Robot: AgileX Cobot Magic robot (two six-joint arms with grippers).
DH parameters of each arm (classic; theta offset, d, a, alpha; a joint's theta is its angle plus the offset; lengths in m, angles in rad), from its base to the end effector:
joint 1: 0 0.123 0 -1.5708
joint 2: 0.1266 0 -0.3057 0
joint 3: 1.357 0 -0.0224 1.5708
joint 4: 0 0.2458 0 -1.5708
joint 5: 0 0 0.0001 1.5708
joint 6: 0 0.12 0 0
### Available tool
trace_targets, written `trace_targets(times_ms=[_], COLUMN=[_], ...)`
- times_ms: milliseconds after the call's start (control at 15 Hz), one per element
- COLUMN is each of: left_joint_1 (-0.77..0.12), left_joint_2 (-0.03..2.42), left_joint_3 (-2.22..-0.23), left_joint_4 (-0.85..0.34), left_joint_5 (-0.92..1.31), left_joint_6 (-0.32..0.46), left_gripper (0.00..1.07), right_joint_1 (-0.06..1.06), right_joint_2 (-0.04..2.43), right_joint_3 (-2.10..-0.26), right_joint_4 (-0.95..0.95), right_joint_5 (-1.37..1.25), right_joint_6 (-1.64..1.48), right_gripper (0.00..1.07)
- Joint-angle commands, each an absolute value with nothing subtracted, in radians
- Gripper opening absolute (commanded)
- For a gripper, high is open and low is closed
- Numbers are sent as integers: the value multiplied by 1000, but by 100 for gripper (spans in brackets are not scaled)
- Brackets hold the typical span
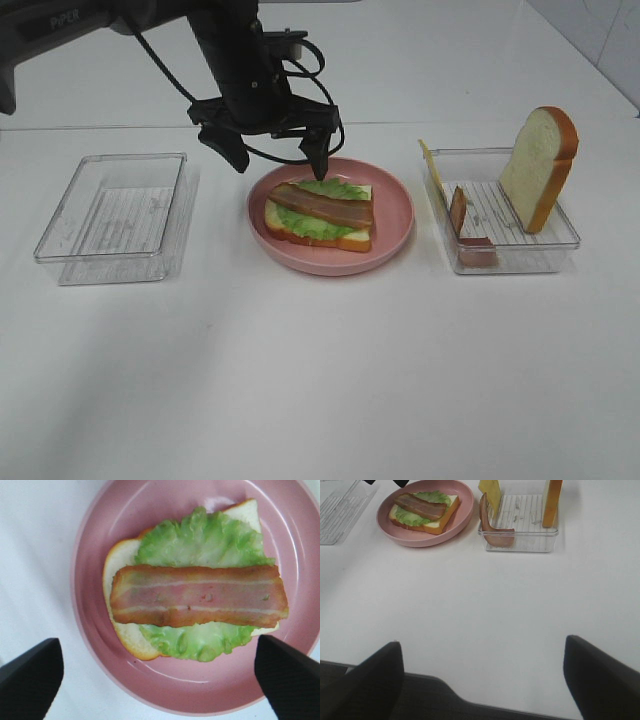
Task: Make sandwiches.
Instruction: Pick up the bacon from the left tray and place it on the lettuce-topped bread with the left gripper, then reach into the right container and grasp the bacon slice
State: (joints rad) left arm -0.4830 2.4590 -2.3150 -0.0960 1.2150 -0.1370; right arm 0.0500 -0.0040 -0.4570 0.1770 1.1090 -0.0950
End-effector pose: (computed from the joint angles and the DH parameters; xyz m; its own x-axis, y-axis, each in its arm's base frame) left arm 0.4746 -0.2611 0.1786 -0.9161 0.2896 -0.2771 0.3355 0.9323 -0.1348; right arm -0.0055 0.0187 0.2451 -0.5230 -0.0415 -0.8513 -0.1913 0.9790 0.0698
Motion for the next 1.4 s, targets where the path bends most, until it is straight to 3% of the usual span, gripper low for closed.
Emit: trace_targets(times_ms=[67,333,533,667,800,867,1067,1133,1333,1400], left_joint_1=[-483,-456,-336,-173,-121,-56,-3,18,18,18], left_joint_2=[2404,2339,2282,2225,2184,2131,2056,1932,1755,1535], left_joint_3=[-2341,-2342,-2340,-2327,-2278,-2183,-2060,-1883,-1669,-1415], left_joint_4=[-23,47,56,13,-15,-6,0,14,38,35], left_joint_5=[1314,1314,1314,1314,1314,1314,1314,1311,1258,1173], left_joint_6=[-172,-157,-129,-86,-65,-52,-37,-24,0,5], left_gripper=[102,102,102,102,102,101,101,101,101,101], right_joint_1=[47,47,47,47,47,47,47,47,47,47], right_joint_2=[-33,-33,-33,-33,-33,-33,-33,-33,-33,-33], right_joint_3=[-453,-453,-453,-453,-453,-453,-453,-453,-453,-453], right_joint_4=[181,181,181,181,181,181,181,181,181,181], right_joint_5=[1100,1100,1100,1100,1100,1100,1100,1100,1100,1100], right_joint_6=[-101,-101,-101,-101,-101,-101,-101,-101,-101,-101], right_gripper=[85,85,85,85,85,85,85,85,85,85])
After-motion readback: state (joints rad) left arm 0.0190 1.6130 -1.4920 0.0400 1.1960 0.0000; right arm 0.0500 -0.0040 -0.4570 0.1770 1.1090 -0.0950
